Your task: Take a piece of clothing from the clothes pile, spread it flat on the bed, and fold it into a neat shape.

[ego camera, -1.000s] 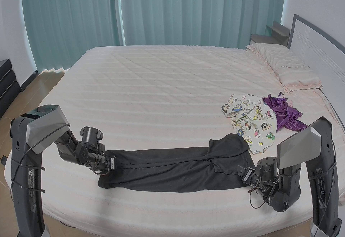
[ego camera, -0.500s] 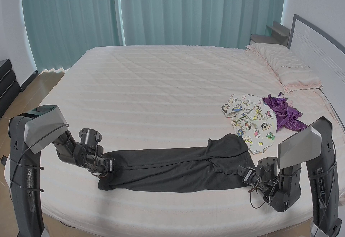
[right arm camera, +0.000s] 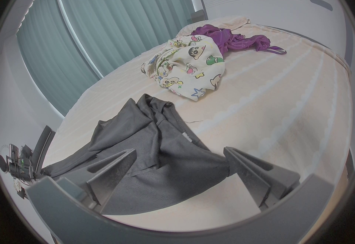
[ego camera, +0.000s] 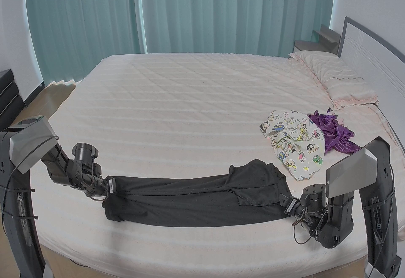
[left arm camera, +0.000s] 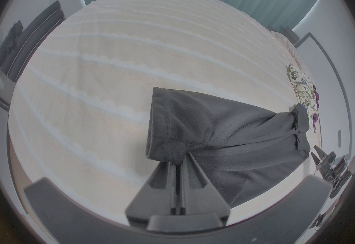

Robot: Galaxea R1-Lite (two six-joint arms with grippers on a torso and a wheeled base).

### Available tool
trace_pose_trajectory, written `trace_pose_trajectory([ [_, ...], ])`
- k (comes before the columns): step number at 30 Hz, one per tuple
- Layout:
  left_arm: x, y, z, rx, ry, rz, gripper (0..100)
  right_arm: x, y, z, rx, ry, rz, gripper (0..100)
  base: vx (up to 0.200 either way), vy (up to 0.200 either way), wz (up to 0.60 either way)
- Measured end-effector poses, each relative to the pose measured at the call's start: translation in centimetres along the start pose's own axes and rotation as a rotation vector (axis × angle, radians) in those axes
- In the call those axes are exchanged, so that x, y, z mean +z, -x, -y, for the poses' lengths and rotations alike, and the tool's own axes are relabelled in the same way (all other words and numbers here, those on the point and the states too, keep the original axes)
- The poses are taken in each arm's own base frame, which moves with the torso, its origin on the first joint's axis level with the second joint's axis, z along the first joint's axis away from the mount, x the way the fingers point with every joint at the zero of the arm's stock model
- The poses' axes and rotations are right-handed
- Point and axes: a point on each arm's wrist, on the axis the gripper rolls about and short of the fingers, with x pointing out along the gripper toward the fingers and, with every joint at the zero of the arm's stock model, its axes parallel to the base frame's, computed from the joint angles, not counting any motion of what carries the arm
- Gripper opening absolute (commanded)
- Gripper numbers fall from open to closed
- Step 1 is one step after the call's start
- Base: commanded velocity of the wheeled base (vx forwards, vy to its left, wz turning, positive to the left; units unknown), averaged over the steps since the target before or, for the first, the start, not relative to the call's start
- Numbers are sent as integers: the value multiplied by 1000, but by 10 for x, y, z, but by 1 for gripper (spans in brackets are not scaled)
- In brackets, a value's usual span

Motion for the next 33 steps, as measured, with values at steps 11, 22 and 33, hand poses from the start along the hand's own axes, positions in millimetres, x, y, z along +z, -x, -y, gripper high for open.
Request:
trace_pose_trajectory([
  [11,14,40,-43,-7,116,17,0,0,-1,2,-6,-2,0,100,0,0,0],
  [22,23,104,-92,11,262,71,0,2,-3,2,-7,-7,5,100,0,0,0],
  [33,24,125,-26,43,257,41,0,3,-4,1,-5,-12,11,100,0,0,0],
])
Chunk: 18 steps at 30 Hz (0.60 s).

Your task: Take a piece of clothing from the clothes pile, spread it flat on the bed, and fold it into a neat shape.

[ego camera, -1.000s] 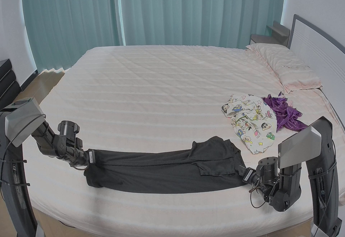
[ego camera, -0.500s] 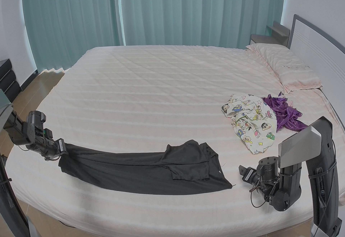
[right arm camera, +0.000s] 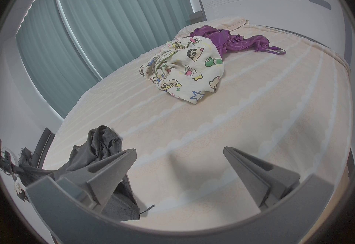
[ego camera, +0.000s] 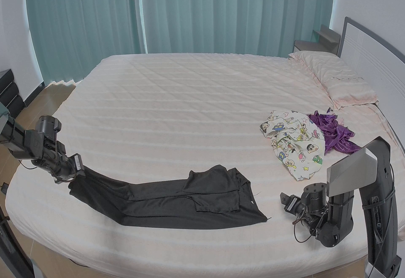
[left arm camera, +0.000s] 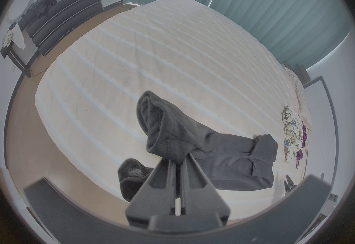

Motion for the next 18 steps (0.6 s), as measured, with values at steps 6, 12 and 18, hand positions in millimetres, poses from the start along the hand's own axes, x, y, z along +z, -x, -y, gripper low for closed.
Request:
trace_pose_trajectory([
  [6,-27,2,72,-17,-49,-4,0,0,0,0,0,0,0,100,0,0,0],
  [12,-65,9,145,-73,-139,3,0,0,0,0,1,1,0,100,0,0,0],
  [18,-100,18,213,-161,-221,-1,0,0,0,0,1,1,0,100,0,0,0],
])
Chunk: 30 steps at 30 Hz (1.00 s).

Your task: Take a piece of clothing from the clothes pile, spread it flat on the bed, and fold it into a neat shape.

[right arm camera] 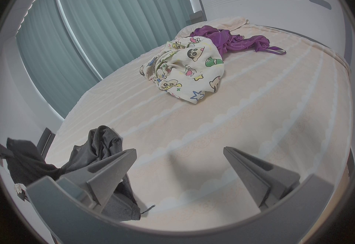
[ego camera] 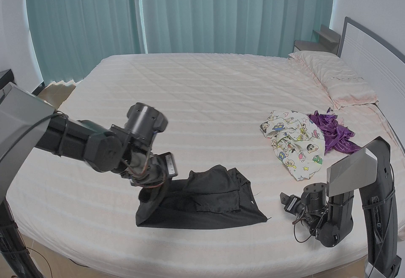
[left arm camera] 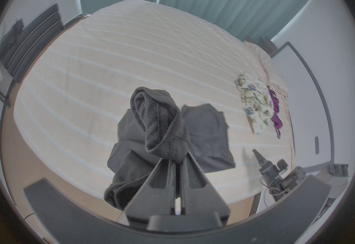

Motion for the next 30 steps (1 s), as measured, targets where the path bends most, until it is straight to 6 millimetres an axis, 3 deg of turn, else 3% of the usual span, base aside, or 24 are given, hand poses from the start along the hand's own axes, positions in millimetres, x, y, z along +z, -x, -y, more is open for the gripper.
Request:
trace_pose_trajectory([
  [5,0,-1,42,-60,-40,3,0,0,0,-1,2,1,1,100,0,0,0],
  [9,-6,-6,63,-136,-73,-43,0,0,0,-1,3,2,1,100,0,0,0],
  [14,-7,-11,73,-273,-84,-125,0,0,0,-1,5,3,2,100,0,0,0],
  [19,-3,-17,82,-373,-87,-72,0,0,0,-2,6,4,2,100,0,0,0],
  [24,-8,-29,80,-405,-92,-109,0,1,-1,-3,10,3,7,100,0,0,0],
  [25,-10,-31,79,-409,-95,-120,100,1,-1,-3,11,3,8,100,0,0,0],
  [30,-14,-37,76,-407,-107,-139,100,1,-2,-4,14,2,10,100,0,0,0],
])
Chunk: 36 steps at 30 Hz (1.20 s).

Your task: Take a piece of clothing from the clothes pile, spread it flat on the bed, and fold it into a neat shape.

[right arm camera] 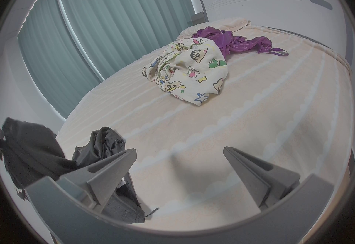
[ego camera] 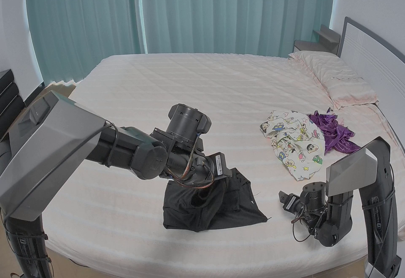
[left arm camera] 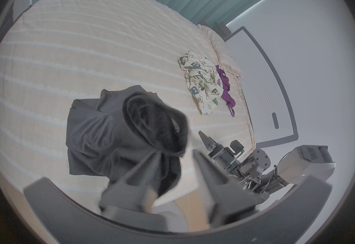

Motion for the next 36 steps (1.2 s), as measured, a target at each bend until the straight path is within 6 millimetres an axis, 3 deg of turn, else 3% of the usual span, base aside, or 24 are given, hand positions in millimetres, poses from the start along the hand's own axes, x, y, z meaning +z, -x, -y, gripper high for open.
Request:
trace_pose_trajectory([
  [13,-4,-8,-7,32,41,-17,100,0,0,0,-1,-4,0,100,0,0,0],
  [19,-6,-7,-22,108,128,4,100,1,0,0,0,-11,1,100,0,0,0],
  [28,-39,22,-70,182,264,-31,100,10,2,-12,66,-54,21,100,-67,0,0],
  [36,-69,57,-98,182,493,16,100,11,-2,-44,157,8,-26,100,0,0,0],
])
